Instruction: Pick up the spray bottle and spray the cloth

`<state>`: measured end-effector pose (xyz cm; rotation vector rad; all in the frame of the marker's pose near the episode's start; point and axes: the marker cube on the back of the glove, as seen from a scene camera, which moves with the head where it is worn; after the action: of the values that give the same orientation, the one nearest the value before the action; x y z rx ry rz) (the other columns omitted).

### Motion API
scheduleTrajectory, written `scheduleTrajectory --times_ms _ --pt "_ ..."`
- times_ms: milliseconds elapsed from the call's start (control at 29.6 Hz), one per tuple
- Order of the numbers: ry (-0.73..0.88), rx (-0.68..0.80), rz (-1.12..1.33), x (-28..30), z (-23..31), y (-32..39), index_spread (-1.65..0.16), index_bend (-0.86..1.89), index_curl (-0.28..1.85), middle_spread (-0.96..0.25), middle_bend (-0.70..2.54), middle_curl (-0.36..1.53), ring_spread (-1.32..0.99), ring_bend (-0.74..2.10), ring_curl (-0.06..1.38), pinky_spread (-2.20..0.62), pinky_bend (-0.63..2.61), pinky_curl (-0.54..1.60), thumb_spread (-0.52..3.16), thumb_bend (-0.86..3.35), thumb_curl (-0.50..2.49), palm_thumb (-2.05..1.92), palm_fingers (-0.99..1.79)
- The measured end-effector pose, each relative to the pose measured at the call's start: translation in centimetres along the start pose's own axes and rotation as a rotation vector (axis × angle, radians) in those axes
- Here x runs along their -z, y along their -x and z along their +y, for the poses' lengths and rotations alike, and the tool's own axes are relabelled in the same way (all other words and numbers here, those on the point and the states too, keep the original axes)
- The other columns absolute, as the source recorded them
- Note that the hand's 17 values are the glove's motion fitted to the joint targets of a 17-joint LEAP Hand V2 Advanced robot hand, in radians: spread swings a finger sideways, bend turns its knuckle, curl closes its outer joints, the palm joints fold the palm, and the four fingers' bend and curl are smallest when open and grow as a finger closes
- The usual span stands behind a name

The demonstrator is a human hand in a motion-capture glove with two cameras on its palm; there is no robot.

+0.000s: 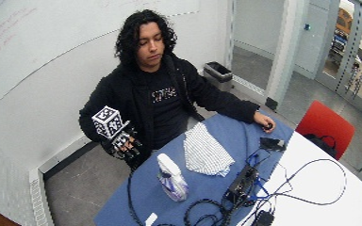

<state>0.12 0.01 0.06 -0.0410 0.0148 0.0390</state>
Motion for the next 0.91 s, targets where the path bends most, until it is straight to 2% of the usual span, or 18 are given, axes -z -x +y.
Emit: scheduleTrajectory --times_ms 507,913 --pt "0.014 0.054 0.005 -0.4 -3.0 0.3 -0.35 0.12 0.17 -0.01 0.27 0.27 -0.01 0.46 0.26 0.21 0.42 0.28 0.99 -0.02 0.22 0.31 0.38" --pt "0.038 0.065 0.01 -0.7 -7.1 -2.8 -0.35 0.12 0.18 0.01 0.28 0.3 0.0 0.47 0.28 0.21 0.4 0.3 1.01 -0.02 0.25 0.33 0.39"
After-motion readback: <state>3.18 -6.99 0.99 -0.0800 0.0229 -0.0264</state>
